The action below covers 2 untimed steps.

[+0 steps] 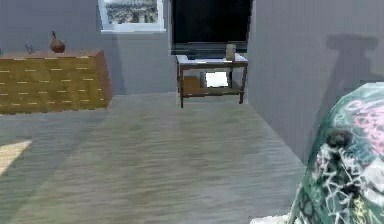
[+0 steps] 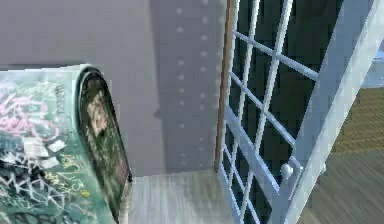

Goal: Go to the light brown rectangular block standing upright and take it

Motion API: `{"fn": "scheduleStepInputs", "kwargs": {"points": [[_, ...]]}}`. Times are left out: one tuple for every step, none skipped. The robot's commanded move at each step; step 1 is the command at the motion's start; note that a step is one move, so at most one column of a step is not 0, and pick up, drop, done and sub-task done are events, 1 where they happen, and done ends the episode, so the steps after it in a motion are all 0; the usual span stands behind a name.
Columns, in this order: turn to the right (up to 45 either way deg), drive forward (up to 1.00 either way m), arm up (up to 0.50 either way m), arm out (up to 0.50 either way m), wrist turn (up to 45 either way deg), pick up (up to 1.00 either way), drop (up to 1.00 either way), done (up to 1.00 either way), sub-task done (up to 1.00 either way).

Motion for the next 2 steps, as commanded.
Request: {"fn": "scheduleStepInputs", "kwargs": {"points": [[0.0, 1.00, 0.00, 0.00, 0.0, 0.00, 0.00, 0.00, 0.00], [6.0, 0.00, 0.00, 0.00, 0.0, 0.00, 0.00, 0.00, 0.00]]}}
